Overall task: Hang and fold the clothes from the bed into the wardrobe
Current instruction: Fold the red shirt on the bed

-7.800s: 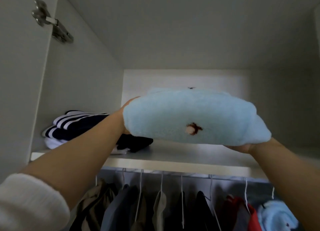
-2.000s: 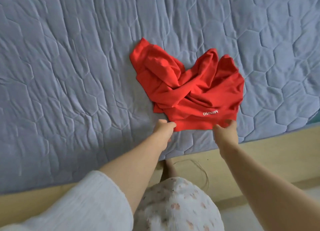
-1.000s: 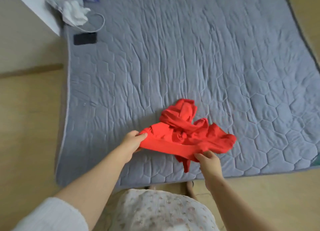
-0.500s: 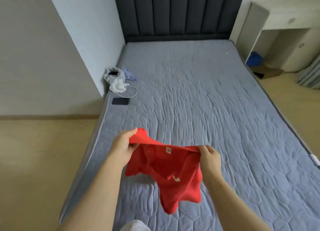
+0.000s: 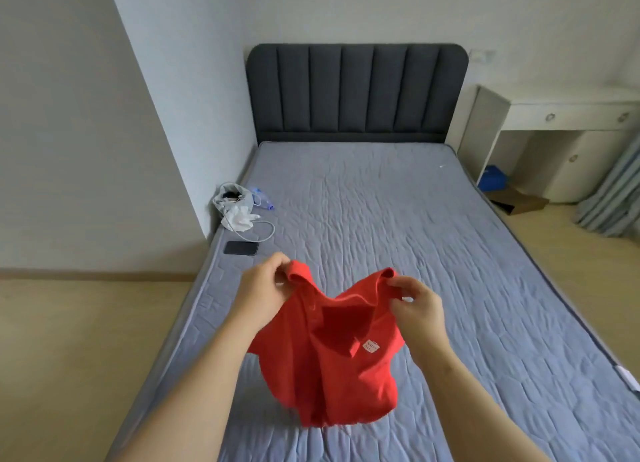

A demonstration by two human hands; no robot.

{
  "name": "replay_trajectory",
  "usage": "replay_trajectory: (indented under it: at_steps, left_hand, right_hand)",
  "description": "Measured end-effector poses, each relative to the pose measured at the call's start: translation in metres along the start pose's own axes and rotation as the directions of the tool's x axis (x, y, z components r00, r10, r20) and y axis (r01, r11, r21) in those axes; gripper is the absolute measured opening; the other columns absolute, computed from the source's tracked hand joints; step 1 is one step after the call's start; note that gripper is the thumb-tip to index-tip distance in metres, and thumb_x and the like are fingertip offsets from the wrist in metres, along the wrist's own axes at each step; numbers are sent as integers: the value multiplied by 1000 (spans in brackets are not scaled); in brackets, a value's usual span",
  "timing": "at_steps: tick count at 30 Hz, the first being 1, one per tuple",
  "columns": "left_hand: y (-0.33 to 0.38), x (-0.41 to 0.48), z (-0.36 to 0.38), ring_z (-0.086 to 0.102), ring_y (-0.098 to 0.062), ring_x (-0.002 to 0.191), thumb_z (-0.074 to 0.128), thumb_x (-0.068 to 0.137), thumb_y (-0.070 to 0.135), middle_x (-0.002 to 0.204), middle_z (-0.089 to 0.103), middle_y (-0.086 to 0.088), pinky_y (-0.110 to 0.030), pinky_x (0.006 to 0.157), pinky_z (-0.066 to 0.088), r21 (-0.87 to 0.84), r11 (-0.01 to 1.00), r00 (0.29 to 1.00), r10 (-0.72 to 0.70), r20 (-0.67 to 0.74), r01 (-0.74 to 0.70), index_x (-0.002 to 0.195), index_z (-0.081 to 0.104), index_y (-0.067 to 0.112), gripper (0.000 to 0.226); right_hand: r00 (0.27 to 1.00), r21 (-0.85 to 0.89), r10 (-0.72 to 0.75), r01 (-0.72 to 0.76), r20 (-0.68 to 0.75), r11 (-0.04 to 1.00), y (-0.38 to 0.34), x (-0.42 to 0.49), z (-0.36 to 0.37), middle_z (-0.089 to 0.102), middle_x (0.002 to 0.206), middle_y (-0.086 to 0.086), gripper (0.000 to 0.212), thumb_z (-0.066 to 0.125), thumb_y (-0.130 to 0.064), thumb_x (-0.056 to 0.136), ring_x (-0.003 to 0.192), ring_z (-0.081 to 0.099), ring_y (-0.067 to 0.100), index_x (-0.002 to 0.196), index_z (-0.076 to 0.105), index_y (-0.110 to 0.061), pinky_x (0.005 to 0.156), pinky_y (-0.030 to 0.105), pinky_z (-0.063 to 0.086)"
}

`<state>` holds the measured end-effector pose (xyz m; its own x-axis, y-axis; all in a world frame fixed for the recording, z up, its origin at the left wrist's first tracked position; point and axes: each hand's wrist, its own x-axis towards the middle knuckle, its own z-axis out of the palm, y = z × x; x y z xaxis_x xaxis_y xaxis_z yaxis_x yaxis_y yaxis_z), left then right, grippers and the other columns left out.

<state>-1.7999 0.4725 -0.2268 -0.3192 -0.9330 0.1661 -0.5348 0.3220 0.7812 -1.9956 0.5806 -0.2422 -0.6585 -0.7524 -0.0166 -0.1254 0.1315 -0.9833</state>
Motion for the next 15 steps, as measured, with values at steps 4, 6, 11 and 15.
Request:
replay_trajectory:
  at_steps: [4, 6, 11, 15]
  left_hand:
    - [1, 6, -1, 63, -30, 83, 60, 76, -1, 80, 62, 3, -43, 78, 49, 123, 990, 991, 56, 120, -70, 111, 53, 20, 41]
    - [5, 11, -6, 63, -22, 89, 64, 78, 11, 88, 68, 7, -36, 80, 48, 302, 939, 970, 99, 221, -165, 122, 57, 27, 48]
    - [20, 27, -20, 59, -19, 88, 66, 80, 38, 85, 66, 2, -29, 71, 42, 567, 742, 904, 125, 408, -358, 79, 66, 21, 17]
    - [16, 27, -21, 44, -16, 72, 68, 81, 40, 66, 41, 7, -27, 61, 29, 398, 864, 929, 184, 320, -308, 58, 39, 22, 41]
  right_hand:
    - [995, -118, -49, 59, 89, 991, -1, 3, 0, 65, 75, -10, 43, 52, 14, 74, 76, 61, 11, 80, 54, -29, 65, 14, 43]
    - [992, -150, -52, 70, 116, 986, 0, 4, -1, 68, 75, -9, 46, 52, 13, 75, 79, 62, 11, 93, 54, -30, 62, 7, 43]
    - [987, -312, -88, 126, 133, 941, -1, 6, -4, 60, 62, -11, 25, 57, 3, 79, 64, 56, 8, 80, 71, -18, 56, 13, 40]
    - [985, -231, -93, 124, 142, 965, -3, 6, -2, 58, 74, -2, 17, 53, -7, 89, 71, 53, 14, 87, 63, -20, 66, 29, 42]
